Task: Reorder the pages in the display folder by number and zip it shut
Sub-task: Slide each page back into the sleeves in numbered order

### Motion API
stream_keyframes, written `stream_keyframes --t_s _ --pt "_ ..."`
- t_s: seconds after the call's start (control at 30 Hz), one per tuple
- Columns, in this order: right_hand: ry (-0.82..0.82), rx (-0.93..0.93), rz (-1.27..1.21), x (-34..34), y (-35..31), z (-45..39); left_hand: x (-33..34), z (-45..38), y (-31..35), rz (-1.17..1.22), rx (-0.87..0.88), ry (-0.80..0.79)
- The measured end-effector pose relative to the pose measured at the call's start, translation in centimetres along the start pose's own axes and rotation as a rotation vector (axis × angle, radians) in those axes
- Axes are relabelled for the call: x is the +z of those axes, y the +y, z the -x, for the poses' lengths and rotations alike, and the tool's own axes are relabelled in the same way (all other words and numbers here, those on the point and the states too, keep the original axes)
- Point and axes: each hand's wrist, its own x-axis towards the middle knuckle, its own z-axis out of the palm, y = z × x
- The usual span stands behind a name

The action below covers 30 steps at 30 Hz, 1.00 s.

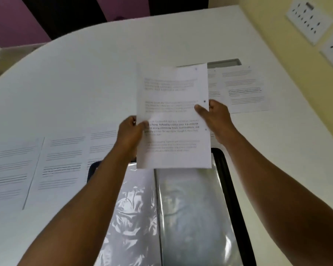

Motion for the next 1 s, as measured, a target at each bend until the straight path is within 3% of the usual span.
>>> stream_keyframes --t_s 0.2,0.27,0.33,0.43,0.53,0.8,1.0 --pt "0.065 -0.007 0.019 -4.0 4.4 2.2 2.1 2.7 -6.4 -0.082 -0.086 -0.031" --pt "0.137 0.016 0.0 -5.8 5.6 1.8 2.7 2.2 -8.9 -0.545 0.088 -0.062" --pt "0.215 0.046 -0.026 -7.4 6.3 1.1 3.6 1.6 -10.7 -1.066 0.244 -0.205" --pt "0.281 0.074 -0.079 -8.9 6.9 -0.1 5.3 0.4 -11.7 -1.341 0.319 -0.321" --pt "0.314 0.111 -0.133 -9.5 7.5 -1.1 6.5 -0.3 -12.1 -1.437 0.328 -0.328" --pt "0.381 0.179 -0.245 -9.7 8.1 -2.7 7.0 -1.3 -11.8 -1.409 0.357 -0.355" --pt "0.406 0.213 -0.253 -10.1 8.3 -3.5 6.9 -2.1 -12.0 -1.264 0.326 -0.399"
